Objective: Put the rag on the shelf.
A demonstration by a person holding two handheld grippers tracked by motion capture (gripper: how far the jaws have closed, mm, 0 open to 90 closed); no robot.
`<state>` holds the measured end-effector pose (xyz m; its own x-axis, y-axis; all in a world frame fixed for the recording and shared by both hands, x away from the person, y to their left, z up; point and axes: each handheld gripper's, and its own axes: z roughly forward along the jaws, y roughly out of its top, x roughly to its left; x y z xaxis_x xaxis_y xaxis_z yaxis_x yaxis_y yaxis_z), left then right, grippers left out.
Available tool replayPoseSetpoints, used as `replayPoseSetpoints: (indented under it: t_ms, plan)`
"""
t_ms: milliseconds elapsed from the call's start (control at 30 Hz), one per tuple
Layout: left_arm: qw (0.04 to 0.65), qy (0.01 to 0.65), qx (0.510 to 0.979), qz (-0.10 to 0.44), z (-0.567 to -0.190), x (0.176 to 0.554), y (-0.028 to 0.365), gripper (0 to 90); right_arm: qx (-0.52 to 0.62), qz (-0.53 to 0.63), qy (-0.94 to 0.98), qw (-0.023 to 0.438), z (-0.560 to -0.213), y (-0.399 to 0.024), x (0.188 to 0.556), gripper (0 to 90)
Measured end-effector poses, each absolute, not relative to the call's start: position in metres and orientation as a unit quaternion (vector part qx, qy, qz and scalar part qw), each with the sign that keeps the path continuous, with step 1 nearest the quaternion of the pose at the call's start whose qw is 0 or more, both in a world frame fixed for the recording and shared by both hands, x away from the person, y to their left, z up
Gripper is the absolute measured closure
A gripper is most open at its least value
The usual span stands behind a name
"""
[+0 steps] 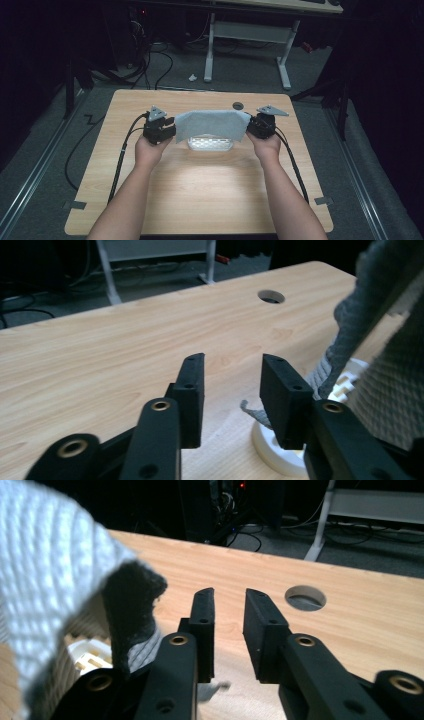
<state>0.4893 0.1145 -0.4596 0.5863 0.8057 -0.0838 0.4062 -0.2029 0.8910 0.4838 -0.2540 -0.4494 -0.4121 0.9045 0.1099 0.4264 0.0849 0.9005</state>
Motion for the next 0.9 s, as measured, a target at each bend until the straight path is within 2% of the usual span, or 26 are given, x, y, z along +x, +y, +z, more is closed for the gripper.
replayPoseSetpoints:
  t_ms: [167, 333, 900]
  plan:
    - [0.479, 0.413, 0.741, 0.226, -0.451, 0.488, 0.123, 52.3, 0.482, 0.479, 0.685, 0.262, -0.440, -0.261, 0.483, 71.9]
    - [0.477, 0.425, 0.731, 0.238, -0.442, 0.487, 0.135, 44.6, 0.483, 0.472, 0.685, 0.273, -0.433, -0.270, 0.477, 66.0]
    - [0.457, 0.443, 0.726, 0.259, -0.448, 0.467, 0.169, 39.5, 0.476, 0.464, 0.686, 0.297, -0.432, -0.290, 0.453, 62.3]
